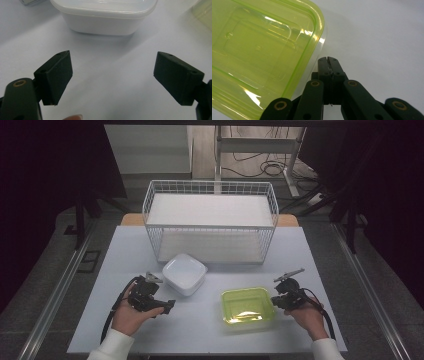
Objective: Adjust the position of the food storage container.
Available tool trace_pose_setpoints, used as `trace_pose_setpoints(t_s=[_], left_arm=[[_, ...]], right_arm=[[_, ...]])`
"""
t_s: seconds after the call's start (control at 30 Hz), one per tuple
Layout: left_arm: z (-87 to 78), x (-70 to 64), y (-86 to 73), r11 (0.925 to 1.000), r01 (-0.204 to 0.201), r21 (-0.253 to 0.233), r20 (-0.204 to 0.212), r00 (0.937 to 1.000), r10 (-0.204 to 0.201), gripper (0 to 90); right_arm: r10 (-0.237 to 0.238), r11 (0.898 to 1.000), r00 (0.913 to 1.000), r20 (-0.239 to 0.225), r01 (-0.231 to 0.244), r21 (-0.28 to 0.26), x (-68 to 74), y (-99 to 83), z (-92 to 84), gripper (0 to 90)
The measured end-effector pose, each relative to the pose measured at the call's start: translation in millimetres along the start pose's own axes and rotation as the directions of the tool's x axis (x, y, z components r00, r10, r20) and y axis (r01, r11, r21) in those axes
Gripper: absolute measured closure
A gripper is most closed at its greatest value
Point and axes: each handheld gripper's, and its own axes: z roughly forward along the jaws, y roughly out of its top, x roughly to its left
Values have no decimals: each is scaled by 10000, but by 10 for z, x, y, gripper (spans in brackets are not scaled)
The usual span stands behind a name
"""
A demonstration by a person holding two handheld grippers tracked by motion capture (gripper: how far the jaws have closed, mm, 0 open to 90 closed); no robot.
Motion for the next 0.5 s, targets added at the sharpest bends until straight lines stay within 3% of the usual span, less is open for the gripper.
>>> trace_pose_setpoints(t_s=[0.5], left_arm=[[-2,7,3,10000,-20,8,-10,10000,20,155]], right_arm=[[-846,9964,9950,-524,847,2,392,130,133,884]])
